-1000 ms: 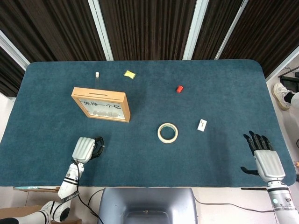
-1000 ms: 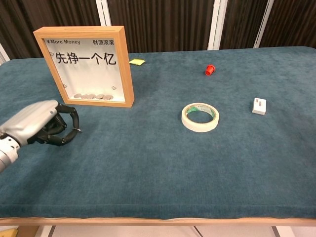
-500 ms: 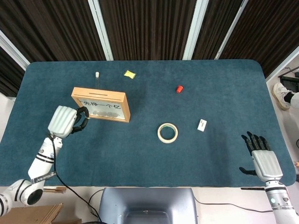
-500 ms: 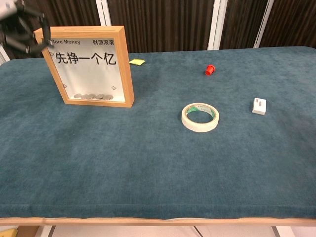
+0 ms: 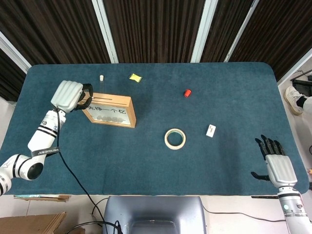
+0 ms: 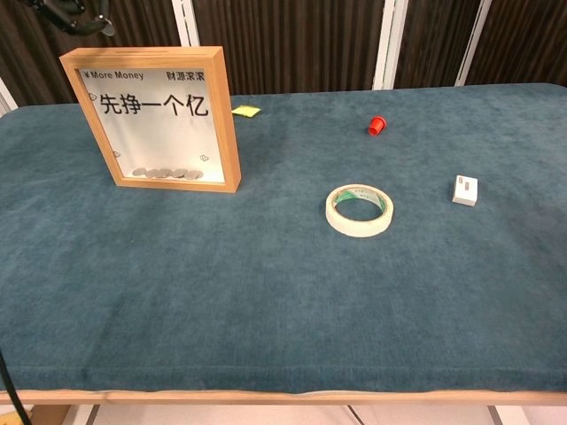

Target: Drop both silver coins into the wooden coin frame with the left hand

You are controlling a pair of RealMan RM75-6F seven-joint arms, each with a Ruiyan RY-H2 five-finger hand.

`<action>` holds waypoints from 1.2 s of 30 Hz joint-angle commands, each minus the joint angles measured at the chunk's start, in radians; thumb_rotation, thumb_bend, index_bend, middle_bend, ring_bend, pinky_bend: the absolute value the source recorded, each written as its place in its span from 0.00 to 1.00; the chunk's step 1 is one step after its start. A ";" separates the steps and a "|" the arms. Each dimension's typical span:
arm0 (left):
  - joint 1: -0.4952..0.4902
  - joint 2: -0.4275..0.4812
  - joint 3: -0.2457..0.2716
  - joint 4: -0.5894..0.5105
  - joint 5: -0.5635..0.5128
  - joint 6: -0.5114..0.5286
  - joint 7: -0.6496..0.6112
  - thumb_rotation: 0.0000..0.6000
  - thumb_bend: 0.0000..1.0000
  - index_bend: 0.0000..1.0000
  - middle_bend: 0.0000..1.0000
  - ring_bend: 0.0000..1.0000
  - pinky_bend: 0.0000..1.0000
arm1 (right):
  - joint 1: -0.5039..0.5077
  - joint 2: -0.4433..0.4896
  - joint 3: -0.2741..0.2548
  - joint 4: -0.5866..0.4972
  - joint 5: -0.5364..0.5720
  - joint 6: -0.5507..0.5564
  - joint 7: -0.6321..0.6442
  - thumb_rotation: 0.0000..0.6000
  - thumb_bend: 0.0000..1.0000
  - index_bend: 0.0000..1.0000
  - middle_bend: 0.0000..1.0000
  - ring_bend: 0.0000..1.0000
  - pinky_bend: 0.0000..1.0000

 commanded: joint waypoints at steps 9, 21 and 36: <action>-0.069 -0.050 0.028 0.084 -0.016 -0.028 0.005 1.00 0.59 0.64 1.00 1.00 1.00 | -0.002 0.015 0.004 -0.003 0.008 -0.002 0.022 1.00 0.18 0.00 0.00 0.00 0.00; -0.078 -0.057 0.062 0.064 -0.045 -0.011 0.053 1.00 0.58 0.65 1.00 1.00 1.00 | 0.005 0.013 0.004 -0.003 0.004 -0.010 0.025 1.00 0.18 0.00 0.00 0.00 0.00; -0.085 -0.063 0.080 0.056 -0.067 0.010 0.075 1.00 0.58 0.65 1.00 1.00 1.00 | 0.006 0.012 -0.001 -0.006 0.000 -0.012 0.018 1.00 0.18 0.00 0.00 0.00 0.00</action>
